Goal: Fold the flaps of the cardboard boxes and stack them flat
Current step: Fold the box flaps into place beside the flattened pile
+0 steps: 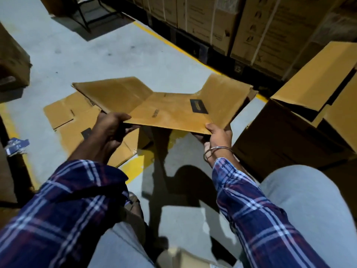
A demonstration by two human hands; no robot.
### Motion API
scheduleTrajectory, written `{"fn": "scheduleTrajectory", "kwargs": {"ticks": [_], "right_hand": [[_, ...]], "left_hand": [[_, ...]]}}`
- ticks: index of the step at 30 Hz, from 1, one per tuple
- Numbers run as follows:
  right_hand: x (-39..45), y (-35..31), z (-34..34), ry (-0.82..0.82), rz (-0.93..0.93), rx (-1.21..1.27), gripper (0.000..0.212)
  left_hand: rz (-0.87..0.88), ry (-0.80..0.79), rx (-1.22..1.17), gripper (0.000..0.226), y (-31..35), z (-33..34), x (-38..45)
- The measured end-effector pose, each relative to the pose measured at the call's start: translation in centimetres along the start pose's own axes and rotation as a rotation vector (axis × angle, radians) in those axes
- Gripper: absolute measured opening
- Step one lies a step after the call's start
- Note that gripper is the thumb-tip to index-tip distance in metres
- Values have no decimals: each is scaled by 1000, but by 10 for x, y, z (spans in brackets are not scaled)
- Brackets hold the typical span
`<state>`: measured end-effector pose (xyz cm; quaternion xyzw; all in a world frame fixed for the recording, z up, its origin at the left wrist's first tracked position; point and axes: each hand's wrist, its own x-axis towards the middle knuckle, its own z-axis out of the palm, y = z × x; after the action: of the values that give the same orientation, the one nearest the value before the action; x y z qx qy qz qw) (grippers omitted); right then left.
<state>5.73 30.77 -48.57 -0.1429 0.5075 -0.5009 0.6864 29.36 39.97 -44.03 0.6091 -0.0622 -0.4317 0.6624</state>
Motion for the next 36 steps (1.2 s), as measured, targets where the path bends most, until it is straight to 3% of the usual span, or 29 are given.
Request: {"fn": "scheduleTrajectory", "kwargs": {"ticks": [8, 10, 15, 20, 23, 29, 33, 36], "right_hand": [[-20, 56, 33, -147, 123, -127, 32], [-25, 79, 50, -214, 126, -154, 37], [-32, 135, 96, -318, 204, -281, 23], [-23, 186, 142, -440, 263, -197, 36], [-8, 218, 151, -393, 313, -231, 41], [31, 271, 135, -152, 382, -463, 26], [56, 289, 107, -10, 460, -425, 38], [70, 303, 97, 23, 543, -487, 16]], "left_hand": [[27, 65, -10, 46, 23, -81, 0], [14, 107, -70, 47, 18, -116, 5], [61, 238, -294, 46, -5, -203, 7], [70, 319, -457, 22, -28, -251, 14], [7, 392, -449, 12, -48, -265, 28], [-211, 607, -450, 3, -114, -270, 65], [-309, 601, -635, 31, -164, -276, 86], [-418, 646, -618, 31, -198, -278, 91]]}}
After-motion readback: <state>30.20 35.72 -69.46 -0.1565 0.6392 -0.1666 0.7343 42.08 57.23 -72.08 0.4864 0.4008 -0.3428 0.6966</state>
